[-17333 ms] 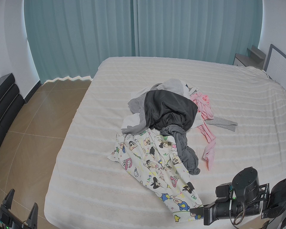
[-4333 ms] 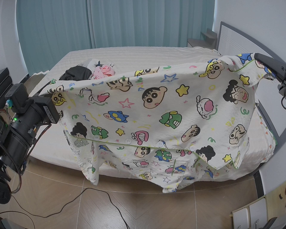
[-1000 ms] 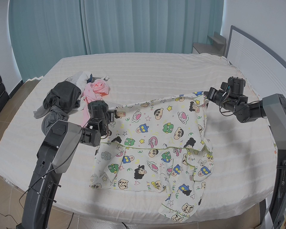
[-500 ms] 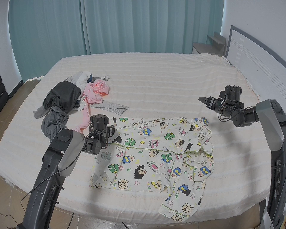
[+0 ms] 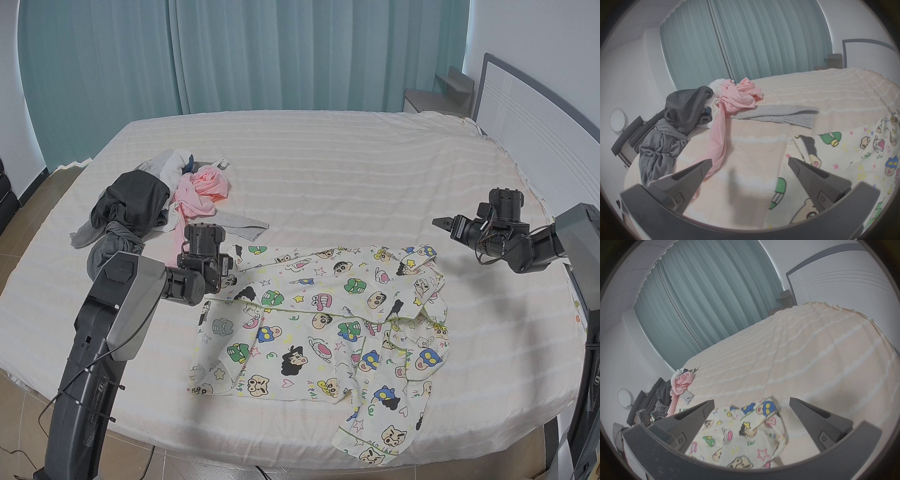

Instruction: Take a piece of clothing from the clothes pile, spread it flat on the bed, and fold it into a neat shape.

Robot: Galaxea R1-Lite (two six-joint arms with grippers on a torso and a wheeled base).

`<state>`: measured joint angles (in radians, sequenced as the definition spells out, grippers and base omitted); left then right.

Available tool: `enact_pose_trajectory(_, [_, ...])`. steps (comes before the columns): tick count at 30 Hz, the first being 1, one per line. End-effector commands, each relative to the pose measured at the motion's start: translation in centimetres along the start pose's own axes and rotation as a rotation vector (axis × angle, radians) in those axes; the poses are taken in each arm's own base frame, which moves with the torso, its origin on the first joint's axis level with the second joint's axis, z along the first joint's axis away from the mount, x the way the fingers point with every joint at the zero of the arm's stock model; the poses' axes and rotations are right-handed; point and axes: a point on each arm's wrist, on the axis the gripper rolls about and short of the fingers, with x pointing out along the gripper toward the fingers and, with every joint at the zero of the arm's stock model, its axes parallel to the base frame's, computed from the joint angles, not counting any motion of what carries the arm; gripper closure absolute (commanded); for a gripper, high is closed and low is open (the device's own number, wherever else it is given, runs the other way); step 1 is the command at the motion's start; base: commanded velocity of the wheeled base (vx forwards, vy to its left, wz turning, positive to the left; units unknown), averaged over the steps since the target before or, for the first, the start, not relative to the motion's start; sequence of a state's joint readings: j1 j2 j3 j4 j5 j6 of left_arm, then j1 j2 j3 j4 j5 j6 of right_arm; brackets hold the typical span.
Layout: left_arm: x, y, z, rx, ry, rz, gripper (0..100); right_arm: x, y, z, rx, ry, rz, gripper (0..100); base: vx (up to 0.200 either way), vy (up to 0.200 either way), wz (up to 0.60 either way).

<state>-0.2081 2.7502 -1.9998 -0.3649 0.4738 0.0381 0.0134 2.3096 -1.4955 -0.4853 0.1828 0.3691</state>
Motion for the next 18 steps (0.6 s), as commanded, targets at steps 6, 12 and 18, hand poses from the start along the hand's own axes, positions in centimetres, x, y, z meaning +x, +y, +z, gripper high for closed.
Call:
enact_pose_trajectory(6, [-9.2, 1.5, 8.9, -0.081, 0.188, -0.059, 0, -9.5, 2.9, 3.3, -0.012, -0.043, 0.080, 0, 0.000, 0.000, 0.00])
enact_pose_trajectory(12, [-14.5, 3.9, 14.1, -0.146, 0.163, -0.214, 0, -11.8, 3.4, 3.2, -0.012, -0.039, 0.088, 0, 0.000, 0.000, 0.00])
enact_pose_trajectory(18, [-26.1, 10.5, 22.9, -0.238, -0.075, -0.378, 0, -13.2, 3.8, 2.6, -0.012, -0.018, 0.108, 0, 0.000, 0.000, 0.00])
